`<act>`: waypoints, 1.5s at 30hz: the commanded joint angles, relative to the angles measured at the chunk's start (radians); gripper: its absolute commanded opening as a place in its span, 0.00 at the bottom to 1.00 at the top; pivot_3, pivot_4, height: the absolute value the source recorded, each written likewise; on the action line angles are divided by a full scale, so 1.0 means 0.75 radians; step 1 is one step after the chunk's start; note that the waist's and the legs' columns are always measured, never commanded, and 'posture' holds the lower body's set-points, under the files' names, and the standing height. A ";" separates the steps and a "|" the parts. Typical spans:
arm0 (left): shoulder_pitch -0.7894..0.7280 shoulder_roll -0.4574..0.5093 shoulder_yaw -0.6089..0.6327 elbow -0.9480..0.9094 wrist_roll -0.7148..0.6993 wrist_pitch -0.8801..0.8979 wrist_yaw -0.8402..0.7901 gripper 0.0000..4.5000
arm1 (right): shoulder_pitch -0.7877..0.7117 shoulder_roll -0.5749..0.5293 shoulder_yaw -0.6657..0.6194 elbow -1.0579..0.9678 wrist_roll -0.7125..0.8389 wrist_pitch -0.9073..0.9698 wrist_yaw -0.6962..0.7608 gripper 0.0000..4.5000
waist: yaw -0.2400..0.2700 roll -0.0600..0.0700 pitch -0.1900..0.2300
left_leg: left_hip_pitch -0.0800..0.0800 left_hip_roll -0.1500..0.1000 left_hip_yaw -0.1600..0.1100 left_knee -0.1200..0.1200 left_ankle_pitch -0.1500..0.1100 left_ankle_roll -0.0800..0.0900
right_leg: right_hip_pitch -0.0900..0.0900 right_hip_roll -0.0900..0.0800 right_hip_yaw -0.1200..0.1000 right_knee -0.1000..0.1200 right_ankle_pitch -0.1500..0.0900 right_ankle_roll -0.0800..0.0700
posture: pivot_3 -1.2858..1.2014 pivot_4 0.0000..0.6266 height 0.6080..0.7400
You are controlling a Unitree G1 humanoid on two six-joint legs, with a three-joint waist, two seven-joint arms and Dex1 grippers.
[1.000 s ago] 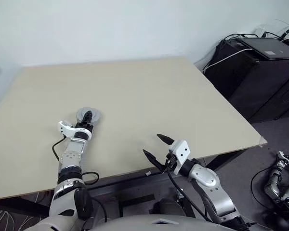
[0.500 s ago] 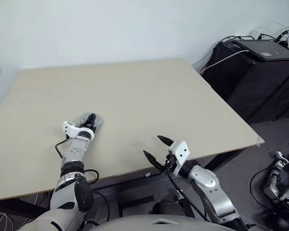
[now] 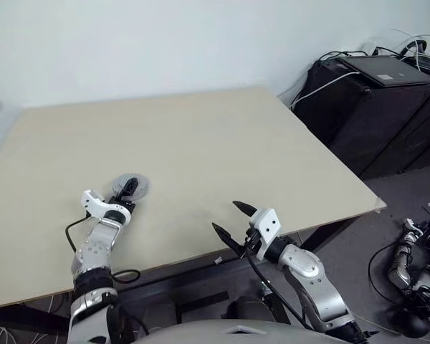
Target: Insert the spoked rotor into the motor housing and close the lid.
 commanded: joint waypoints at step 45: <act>0.790 0.016 -0.835 -0.592 1.159 -1.311 -0.146 0.99 | 0.127 0.091 -0.119 -0.035 -0.043 -0.186 -0.160 1.00 | 0.037 0.009 0.002 | -0.007 0.000 0.017 -0.006 -0.007 -0.002 | -0.019 -0.008 0.006 0.000 -0.001 0.001 | 0.52 0.00 1.00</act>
